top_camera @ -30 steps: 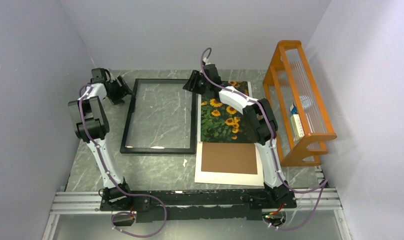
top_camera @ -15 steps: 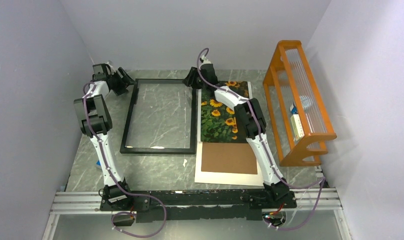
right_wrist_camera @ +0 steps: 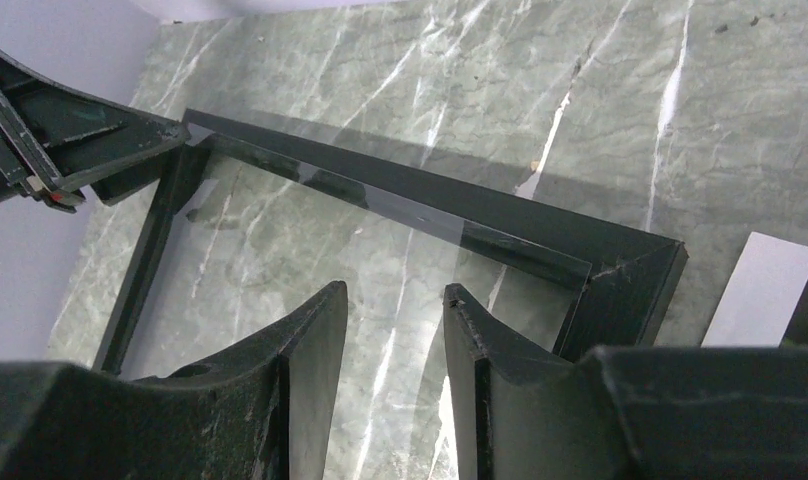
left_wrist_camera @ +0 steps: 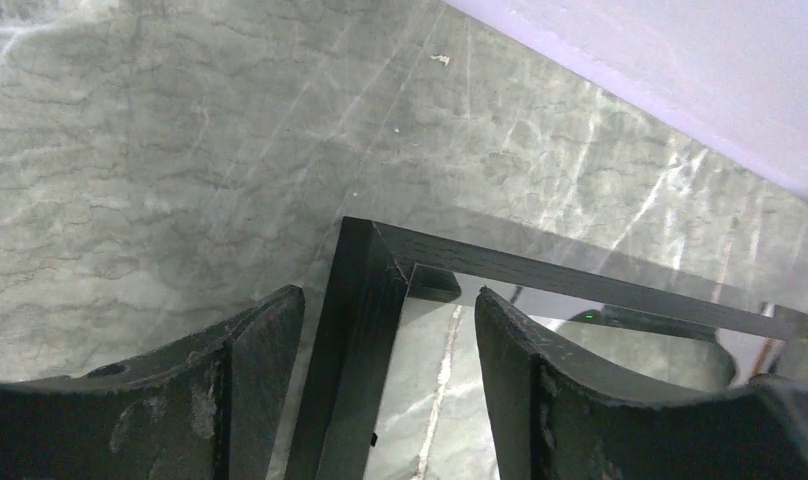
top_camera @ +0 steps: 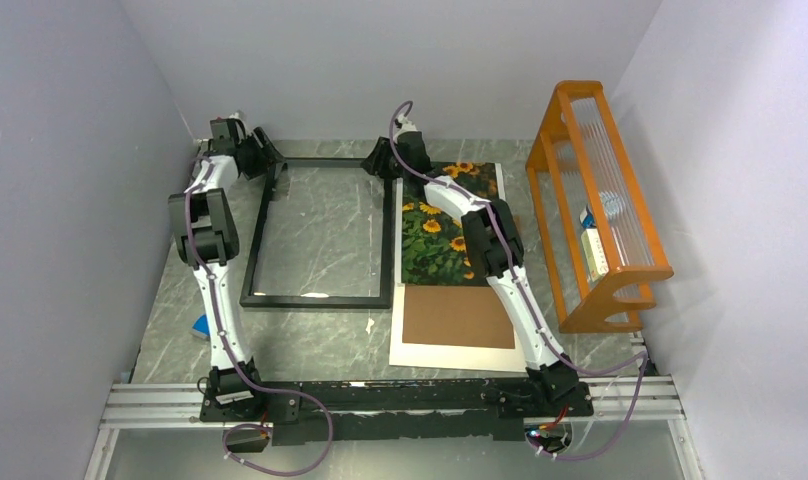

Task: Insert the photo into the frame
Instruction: Place the photo frame item in the photo frame.

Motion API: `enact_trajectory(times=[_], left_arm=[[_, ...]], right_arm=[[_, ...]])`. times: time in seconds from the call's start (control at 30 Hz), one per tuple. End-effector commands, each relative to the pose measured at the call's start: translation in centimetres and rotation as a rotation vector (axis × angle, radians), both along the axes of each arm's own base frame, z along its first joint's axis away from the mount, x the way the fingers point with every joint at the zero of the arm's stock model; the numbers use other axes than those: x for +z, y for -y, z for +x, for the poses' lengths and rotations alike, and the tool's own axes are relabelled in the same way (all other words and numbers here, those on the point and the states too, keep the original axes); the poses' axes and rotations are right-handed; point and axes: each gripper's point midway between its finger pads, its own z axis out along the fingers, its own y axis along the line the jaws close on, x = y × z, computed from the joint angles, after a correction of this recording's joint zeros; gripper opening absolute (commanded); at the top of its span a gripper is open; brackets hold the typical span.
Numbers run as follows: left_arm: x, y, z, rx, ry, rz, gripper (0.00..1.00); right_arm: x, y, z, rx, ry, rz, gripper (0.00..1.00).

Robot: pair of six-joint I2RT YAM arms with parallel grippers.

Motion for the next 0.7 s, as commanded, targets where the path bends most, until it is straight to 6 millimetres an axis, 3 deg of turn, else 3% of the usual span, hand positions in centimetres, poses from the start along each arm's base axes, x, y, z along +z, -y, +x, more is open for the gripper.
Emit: enact_trajectory(times=[0.0,0.33,0.67], left_arm=[[-5.2,-0.4,-2.5,0.016,-0.171,0.095,0.68],[-7.2,0.5,-5.2,-0.039,-0.342,0.130,0.53],[-7.5,0.7,-6.6,-0.046,-0.380,0.119,0.52]], right_arm=[[1.9,-0.7,0.6,0.032,0.072,0.020,0.44],[0.6,-0.8,-0.7,0.064,0.019,0.018,0.41],[0.0,-0.8,-1.3,0.071,-0.012,0.005,0.40]])
